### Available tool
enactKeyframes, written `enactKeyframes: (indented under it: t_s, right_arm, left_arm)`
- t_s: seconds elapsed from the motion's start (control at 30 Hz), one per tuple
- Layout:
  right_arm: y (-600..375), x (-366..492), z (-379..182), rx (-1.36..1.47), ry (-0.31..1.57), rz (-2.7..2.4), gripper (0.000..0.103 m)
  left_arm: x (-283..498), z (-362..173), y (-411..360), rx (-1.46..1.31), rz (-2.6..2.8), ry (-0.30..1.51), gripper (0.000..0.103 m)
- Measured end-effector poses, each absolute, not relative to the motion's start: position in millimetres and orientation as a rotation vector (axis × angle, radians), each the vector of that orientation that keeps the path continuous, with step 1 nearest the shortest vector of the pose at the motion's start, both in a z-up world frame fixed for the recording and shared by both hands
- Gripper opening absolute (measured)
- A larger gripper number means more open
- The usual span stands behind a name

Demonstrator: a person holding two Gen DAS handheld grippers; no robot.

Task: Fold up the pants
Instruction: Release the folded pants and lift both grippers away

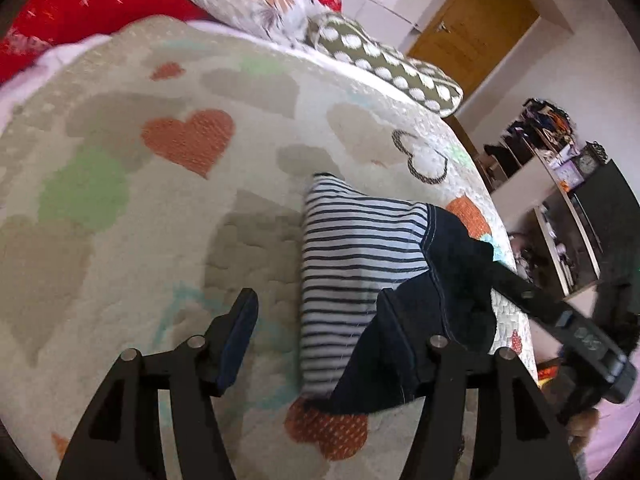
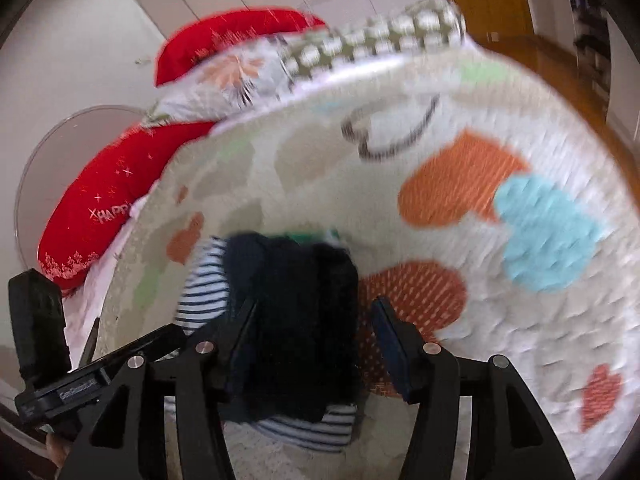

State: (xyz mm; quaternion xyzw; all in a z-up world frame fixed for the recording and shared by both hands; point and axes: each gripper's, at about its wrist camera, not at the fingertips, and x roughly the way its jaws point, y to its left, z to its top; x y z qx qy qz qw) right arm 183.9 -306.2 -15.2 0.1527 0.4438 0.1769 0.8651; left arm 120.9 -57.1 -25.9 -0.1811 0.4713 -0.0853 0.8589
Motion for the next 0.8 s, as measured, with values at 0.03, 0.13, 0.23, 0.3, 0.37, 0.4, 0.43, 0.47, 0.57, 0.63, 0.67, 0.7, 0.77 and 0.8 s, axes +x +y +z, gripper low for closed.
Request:
enactKeyframes:
  t_s: [0.03,0.13,0.23,0.3,0.37,0.4,0.43,0.47,0.57,0.63,0.67,0.7,0.77,0.8]
  right_arm:
    - [-306.3,177.0,-6.6,0.31,0.903,0.375,0.06]
    - [-302.1,158.0,6.8,0.312,0.864,0.413,0.05]
    - [-290.4,148.4,-0.3,0.282,0.877,0.42,0.038]
    - [-280.5,149.4,-16.3,0.252,0.925,0.402,0.038]
    - [-275.5,150.9,-33.8,0.199,0.965,0.352,0.038]
    - [-275.4,151.5,-38.7,0.171,0.967,0.331,0.038]
    - [-276.8,152.6,-40.4,0.164,0.967,0.325,0.04]
    - [-280.8,151.5,-39.4,0.178,0.97,0.328,0.04]
    - [-289.5,140.5,-24.8,0.215,0.946,0.329,0.041]
    - [-291.5,127.0,-14.0,0.196,0.912,0.322,0.041]
    - [-292.0,118.6,-9.5,0.188,0.896,0.316,0.041]
    - [-293.3,111.0,-6.4,0.183,0.884,0.31,0.041]
    - [-297.1,93.7,-2.7,0.181,0.867,0.297,0.043]
    - [-300.0,83.9,-1.7,0.185,0.86,0.285,0.045]
  left_arm:
    - [116.0,-24.9,-56.5,-0.383,-0.174,0.981,0.061]
    - [108.7,-31.5,-61.6,-0.349,-0.154,0.992,0.061]
    - [107.0,-48.9,-68.9,-0.333,-0.139,1.04,0.061]
    - [104.0,-51.2,-70.9,-0.321,-0.132,1.031,0.061]
    - [101.4,-47.7,-71.7,-0.314,-0.135,1.03,0.061]
    - [98.7,-44.3,-71.2,-0.317,-0.136,1.03,0.061]
    - [95.9,-41.1,-70.9,-0.316,-0.135,1.028,0.061]
    - [92.4,-37.1,-71.2,-0.311,-0.133,1.022,0.061]
    - [75.3,-23.9,-72.8,-0.289,-0.118,0.994,0.061]
    - [63.7,-16.0,-74.8,-0.278,-0.106,0.971,0.061]
    - [54.1,-9.9,-76.9,-0.266,-0.096,0.946,0.061]
    - [46.4,-4.4,-78.7,-0.25,-0.085,0.924,0.062]
    - [32.3,7.0,-83.1,-0.212,-0.055,0.873,0.064]
    - [22.5,14.4,-85.8,-0.189,-0.033,0.837,0.067]
